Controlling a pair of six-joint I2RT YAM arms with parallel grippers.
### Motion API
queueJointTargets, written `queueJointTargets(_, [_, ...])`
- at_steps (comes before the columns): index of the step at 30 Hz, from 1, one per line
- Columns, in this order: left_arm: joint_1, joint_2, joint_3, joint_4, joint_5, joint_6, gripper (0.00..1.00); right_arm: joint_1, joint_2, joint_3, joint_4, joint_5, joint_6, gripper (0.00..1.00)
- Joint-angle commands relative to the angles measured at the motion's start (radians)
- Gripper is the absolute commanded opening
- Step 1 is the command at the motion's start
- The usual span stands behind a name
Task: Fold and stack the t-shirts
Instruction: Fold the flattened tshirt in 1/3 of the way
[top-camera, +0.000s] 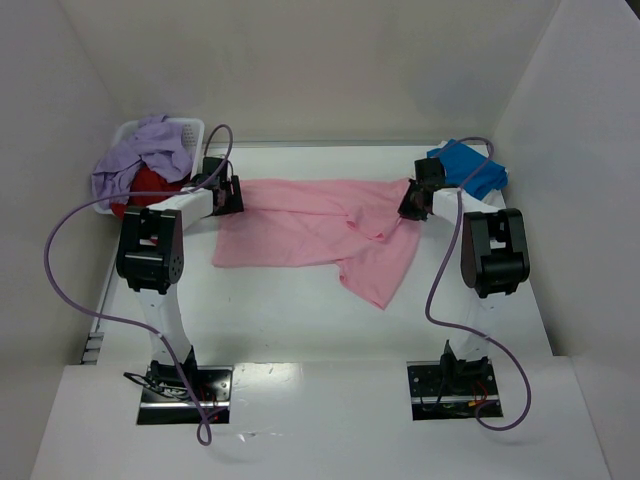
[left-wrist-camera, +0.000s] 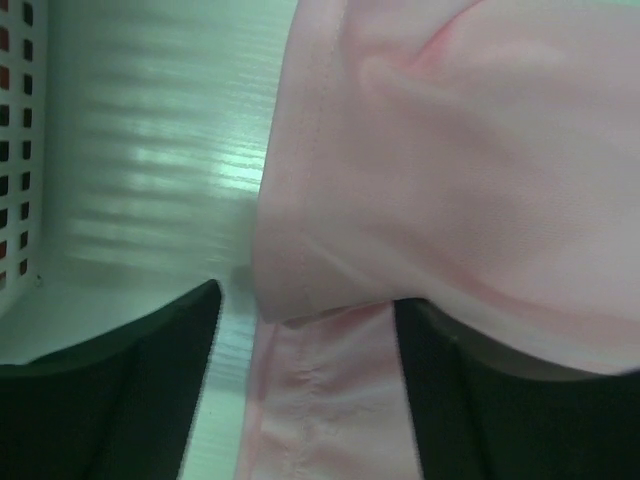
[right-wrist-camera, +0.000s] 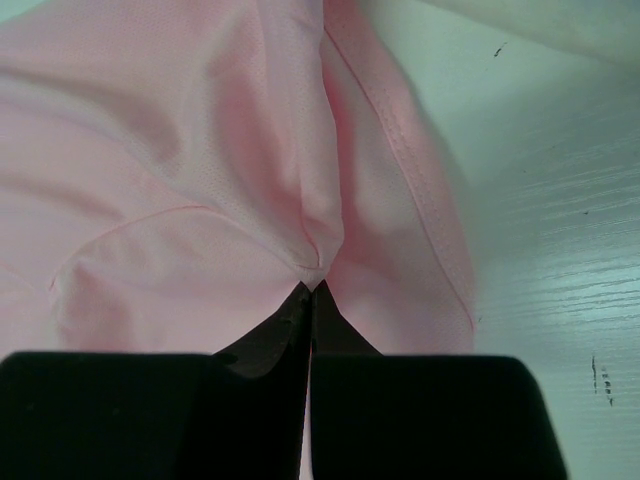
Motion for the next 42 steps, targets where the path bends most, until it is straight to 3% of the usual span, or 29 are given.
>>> queueJointTargets(1, [0.005, 0.012, 0.037, 0.064, 0.042, 0.042, 0.74, -0.005, -0.021, -0.004, 0.022, -0.015, -0.015, 0.0])
queueJointTargets(4, [0.005, 0.012, 0.037, 0.075, 0.042, 0.042, 0.58, -0.005, -0.021, -0.004, 0.022, -0.015, -0.024, 0.0])
queueJointTargets(5, [0.005, 0.012, 0.037, 0.075, 0.042, 0.042, 0.47, -0.005, -0.021, -0.004, 0.022, -0.015, -0.024, 0.0])
queueJointTargets(8, [0.005, 0.012, 0.037, 0.084, 0.03, 0.053, 0.35, -0.005, -0.021, -0.004, 0.022, -0.006, -0.024, 0.0])
queueJointTargets(11, [0.005, 0.022, 0.037, 0.073, 0.005, 0.053, 0.12, -0.005, -0.021, -0.004, 0.01, 0.028, -0.024, 0.0])
queueJointTargets(16, [0.005, 0.008, 0.028, 0.04, -0.07, 0.053, 0.0, -0.027, -0.03, 0.005, -0.013, 0.068, -0.024, 0.0])
queueJointTargets(34, [0.024, -0.027, -0.011, -0.02, -0.023, 0.122, 0.04, -0.088, -0.039, -0.004, -0.013, 0.028, -0.043, 0.0])
queueJointTargets(35, [0.024, -0.027, -0.002, -0.032, -0.023, 0.122, 0.07, -0.088, -0.039, -0.004, -0.004, 0.017, -0.043, 0.0])
queueJointTargets(36, [0.024, -0.037, -0.001, -0.042, -0.01, 0.122, 0.23, -0.088, -0.039, -0.004, -0.004, 0.008, -0.053, 0.02])
queueJointTargets(37, [0.024, -0.049, 0.008, -0.042, 0.009, 0.122, 0.3, -0.088, -0.048, 0.007, -0.004, -0.001, -0.053, 0.14])
queueJointTargets(42, [0.033, -0.138, 0.044, -0.074, 0.1, 0.122, 0.56, -0.088, -0.111, 0.045, -0.004, -0.052, -0.076, 0.36])
